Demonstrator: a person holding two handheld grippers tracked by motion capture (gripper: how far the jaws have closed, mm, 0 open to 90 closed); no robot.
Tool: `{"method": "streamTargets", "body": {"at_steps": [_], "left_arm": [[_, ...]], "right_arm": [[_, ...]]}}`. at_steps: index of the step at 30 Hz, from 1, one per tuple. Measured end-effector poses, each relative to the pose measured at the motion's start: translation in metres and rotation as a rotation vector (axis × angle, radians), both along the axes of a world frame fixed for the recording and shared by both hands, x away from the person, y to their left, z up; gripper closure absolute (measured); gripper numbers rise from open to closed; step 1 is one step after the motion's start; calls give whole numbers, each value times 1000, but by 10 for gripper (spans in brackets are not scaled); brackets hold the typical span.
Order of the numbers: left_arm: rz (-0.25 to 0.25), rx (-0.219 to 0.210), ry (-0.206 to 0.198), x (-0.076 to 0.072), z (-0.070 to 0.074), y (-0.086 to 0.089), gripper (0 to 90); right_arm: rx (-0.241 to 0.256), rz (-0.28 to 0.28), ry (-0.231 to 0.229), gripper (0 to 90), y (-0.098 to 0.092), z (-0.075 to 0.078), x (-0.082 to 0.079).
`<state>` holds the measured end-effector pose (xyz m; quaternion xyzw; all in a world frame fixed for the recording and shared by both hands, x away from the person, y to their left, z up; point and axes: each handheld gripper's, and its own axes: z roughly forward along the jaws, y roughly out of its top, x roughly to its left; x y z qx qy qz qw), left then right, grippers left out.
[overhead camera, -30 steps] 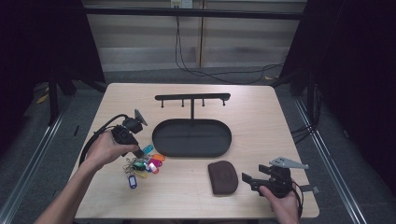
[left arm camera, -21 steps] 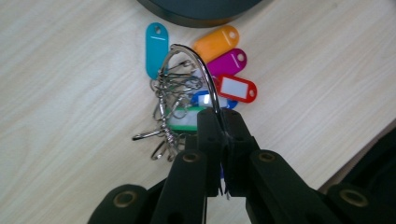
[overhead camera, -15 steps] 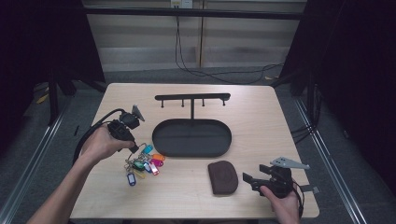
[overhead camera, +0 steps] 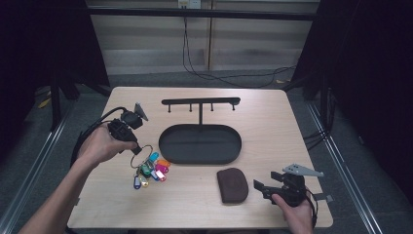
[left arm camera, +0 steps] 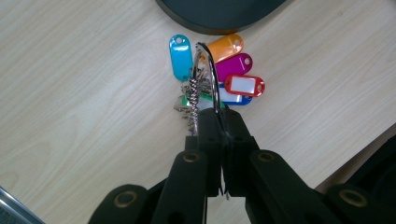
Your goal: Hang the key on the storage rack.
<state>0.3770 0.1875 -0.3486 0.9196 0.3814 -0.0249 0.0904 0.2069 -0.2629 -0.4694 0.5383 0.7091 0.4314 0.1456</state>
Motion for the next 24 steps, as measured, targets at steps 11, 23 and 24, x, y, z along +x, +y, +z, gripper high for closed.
{"method": "streamTargets", "body": {"at_steps": [11,23,24], "left_arm": [[-14,6,-6,0,14,-5,883],[-21,5,-18,-4,34,0,883],[-20,9,-16,-4,36,0,883]], "right_arm": [[-6,0,7,181,1,0,0],[-9,2,3,173,1,0,0],[-9,3,4,174,1,0,0]]}}
